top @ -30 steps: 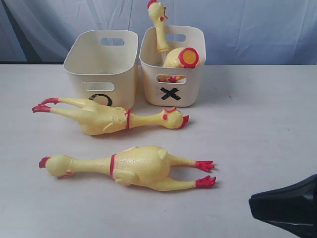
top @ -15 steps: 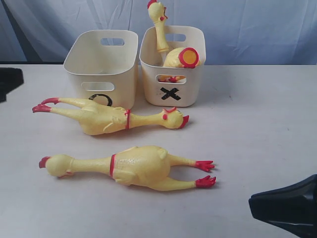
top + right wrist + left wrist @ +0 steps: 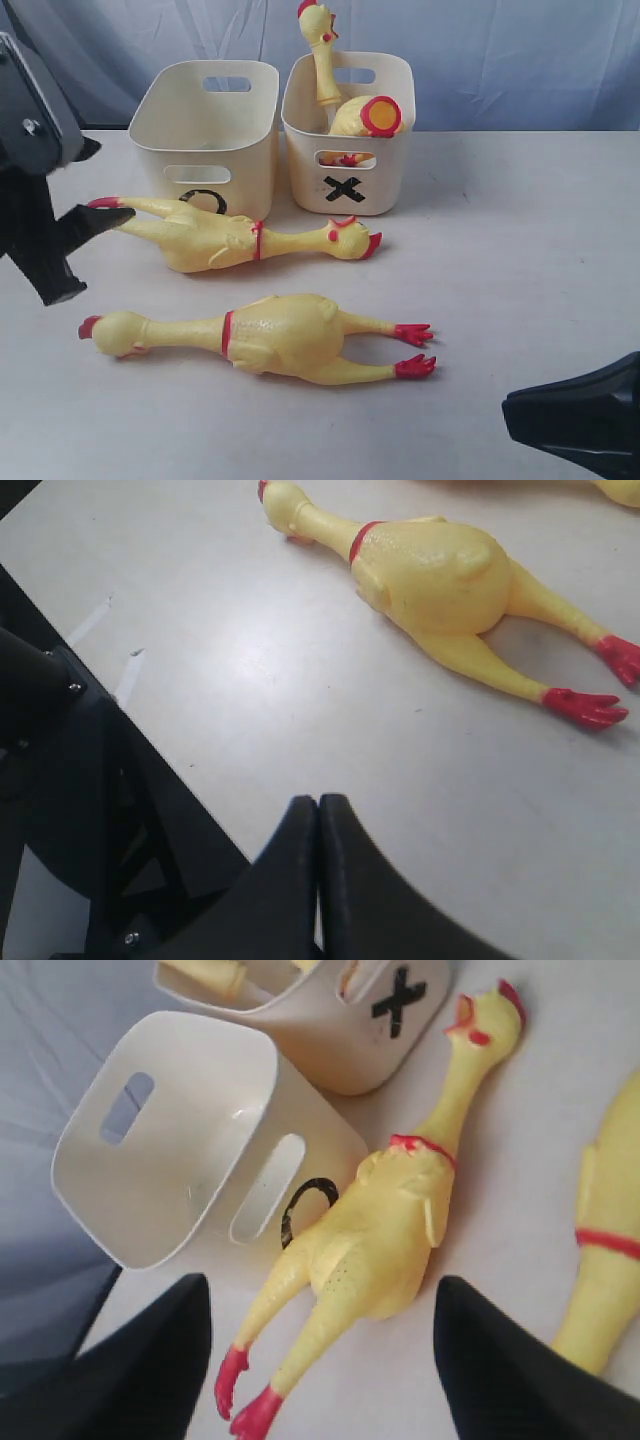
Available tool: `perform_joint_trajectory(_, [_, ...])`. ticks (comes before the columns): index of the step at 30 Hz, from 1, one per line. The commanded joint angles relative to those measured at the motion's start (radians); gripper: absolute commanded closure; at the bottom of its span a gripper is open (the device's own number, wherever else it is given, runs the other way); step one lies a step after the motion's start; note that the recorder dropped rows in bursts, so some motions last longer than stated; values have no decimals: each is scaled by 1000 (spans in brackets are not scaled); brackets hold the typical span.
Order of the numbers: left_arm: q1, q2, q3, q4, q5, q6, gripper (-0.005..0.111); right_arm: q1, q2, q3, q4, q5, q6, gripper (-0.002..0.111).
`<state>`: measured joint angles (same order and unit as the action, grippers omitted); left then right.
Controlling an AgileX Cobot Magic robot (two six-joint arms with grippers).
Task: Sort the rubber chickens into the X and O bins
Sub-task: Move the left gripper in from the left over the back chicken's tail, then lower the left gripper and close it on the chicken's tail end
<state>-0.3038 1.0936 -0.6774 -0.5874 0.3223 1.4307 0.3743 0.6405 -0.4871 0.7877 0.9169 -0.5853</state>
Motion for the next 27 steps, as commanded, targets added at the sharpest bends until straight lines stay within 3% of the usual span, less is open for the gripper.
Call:
perform_joint_trajectory(1, [-20,93,-6,44,-31,200,45,-2,-6,4,6,-7,-9,109])
perform_joint_trajectory(12, [-20,355,-6,281,-185,233,45,-2,-6,4,6,-7,-9,109])
perform_joint_trajectory(27, [-20,553,-6,337,-406,231,45,-2,-6,4,10,-7,-16,109])
